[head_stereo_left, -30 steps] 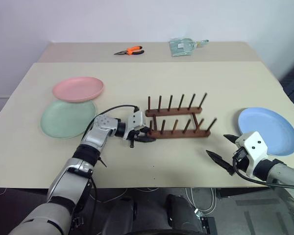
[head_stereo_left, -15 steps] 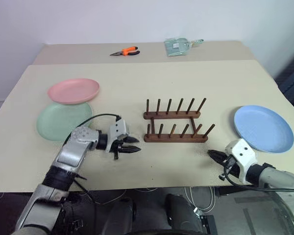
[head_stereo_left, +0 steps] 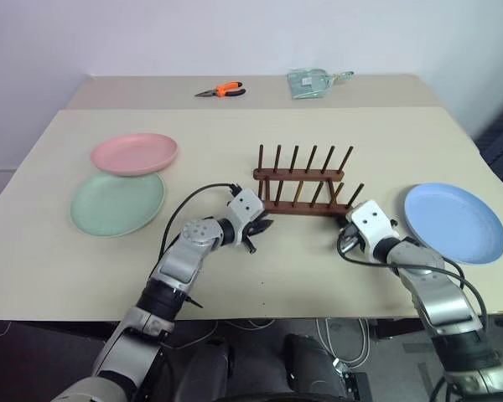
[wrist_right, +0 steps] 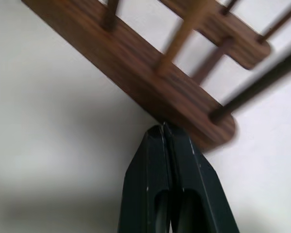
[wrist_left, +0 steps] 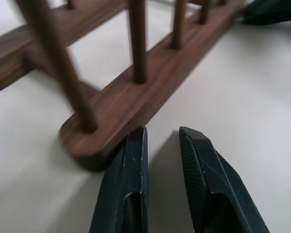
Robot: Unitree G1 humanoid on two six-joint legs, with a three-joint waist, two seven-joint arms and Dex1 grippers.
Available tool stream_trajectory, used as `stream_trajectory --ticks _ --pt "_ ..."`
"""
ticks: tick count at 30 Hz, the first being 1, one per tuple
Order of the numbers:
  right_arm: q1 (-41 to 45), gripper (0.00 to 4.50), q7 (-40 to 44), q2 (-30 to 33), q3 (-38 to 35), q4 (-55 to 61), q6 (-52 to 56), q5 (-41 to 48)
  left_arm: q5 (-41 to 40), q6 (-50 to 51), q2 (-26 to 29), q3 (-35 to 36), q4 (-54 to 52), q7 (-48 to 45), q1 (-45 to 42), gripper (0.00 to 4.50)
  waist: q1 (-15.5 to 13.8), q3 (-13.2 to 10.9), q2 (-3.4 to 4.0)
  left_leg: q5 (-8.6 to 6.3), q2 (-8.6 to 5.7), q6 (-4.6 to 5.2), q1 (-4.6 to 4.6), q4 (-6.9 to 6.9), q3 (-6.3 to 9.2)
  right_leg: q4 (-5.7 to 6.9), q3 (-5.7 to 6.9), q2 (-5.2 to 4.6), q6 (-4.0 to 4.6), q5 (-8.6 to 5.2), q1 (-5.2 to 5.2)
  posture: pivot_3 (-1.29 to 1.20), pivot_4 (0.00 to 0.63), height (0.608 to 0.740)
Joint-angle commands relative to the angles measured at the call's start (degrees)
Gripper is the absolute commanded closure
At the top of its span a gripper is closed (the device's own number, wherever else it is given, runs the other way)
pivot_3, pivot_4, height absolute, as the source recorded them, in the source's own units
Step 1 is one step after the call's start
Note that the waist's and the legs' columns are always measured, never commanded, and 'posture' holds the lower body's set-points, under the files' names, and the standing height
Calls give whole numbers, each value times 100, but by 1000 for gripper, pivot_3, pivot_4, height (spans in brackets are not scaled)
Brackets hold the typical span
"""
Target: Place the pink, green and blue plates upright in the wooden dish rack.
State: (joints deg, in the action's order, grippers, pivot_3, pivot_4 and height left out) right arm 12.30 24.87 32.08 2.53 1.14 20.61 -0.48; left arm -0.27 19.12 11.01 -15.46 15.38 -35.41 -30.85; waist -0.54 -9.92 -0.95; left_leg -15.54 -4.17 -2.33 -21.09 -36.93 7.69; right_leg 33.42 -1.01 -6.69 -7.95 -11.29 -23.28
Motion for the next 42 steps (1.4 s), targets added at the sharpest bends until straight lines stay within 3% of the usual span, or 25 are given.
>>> stream_trajectory --ticks 1,3,5,6,8,13,14,18,22,27,34,37,42 --pt "311 4500 -114 -84 -57 -381 -220 -121 109 -147 115 178 463 180 -96 3461 0 0 0 0 0 0 -1 0 0 1 0 0 0 2 -1 0 150 740" --pt "355 4500 12 -75 -106 -376 -250 -25 12 -189 201 211 372 24 -44 3461 5 0 1 0 -1 0 -2 0 0 2 -1 0 8 8 -3 0 150 740" --pt "260 3971 284 -33 -184 -106 -169 213 -256 -51 359 325 -2 -280 127 3515 30 1 2 -1 -1 1 -3 1 0 3 -1 0 12 11 -5 0 150 740" --pt "161 3633 435 11 -189 123 -166 305 -478 65 474 476 -291 -452 250 3257 51 1 3 -1 -1 1 -3 1 -1 4 -1 0 12 11 -5 0 150 740" --pt "-44 2700 701 77 -182 608 -141 471 -948 329 646 979 -779 -528 399 2682 114 0 5 -1 1 2 -4 8 1 6 -1 1 11 11 -9 0 150 740" --pt "-398 176 1023 160 -52 1416 1 560 -1374 896 767 2532 -857 946 -57 228 121 -8 3 -1 1 2 -21 1 14 15 3 3 -8 0 -27 0 150 740" --pt "-418 41 1049 146 -48 1470 41 570 -1436 987 763 2690 -852 1111 -131 75 119 -7 4 -1 1 2 -21 -2 17 15 6 3 -9 -1 -25 0 150 740" --pt "-242 41 1133 13 254 1272 -84 456 -1918 1286 431 4527 -921 3485 -987 75 105 -16 -16 -2 -3 1 -20 -4 21 9 8 0 -14 -1 -17 0 150 740" --pt "-32 41 1159 -10 338 1062 -151 455 -2383 1589 120 5434 -1261 4679 -1133 75 111 -15 -15 -2 -4 -2 -20 -3 16 5 4 -1 -3 12 -18 0 150 740" --pt "108 41 1244 -18 416 867 -302 427 -3146 2219 -37 6018 -1515 5330 -1107 75 99 -19 -30 -1 -6 -4 -22 -5 17 6 7 0 -3 13 -17 0 150 740" --pt "205 41 1153 -151 398 798 -451 351 -3988 2566 186 6520 -133 5486 -1385 75 107 -18 -31 0 -8 -5 -20 -6 17 9 7 1 -2 13 -17 0 150 740" --pt "164 0 1046 -159 332 820 -525 277 -4158 2321 265 6707 474 5650 -1589 909 110 -18 -33 0 -9 -5 -22 -6 17 7 7 1 -2 14 -17 0 150 740" --pt "-33 0 1102 -57 -34 1181 -180 585 -4278 2155 291 6322 548 5265 -1814 3488 101 -19 -35 0 -8 -6 -23 -5 17 6 7 1 -1 14 -18 0 150 740"
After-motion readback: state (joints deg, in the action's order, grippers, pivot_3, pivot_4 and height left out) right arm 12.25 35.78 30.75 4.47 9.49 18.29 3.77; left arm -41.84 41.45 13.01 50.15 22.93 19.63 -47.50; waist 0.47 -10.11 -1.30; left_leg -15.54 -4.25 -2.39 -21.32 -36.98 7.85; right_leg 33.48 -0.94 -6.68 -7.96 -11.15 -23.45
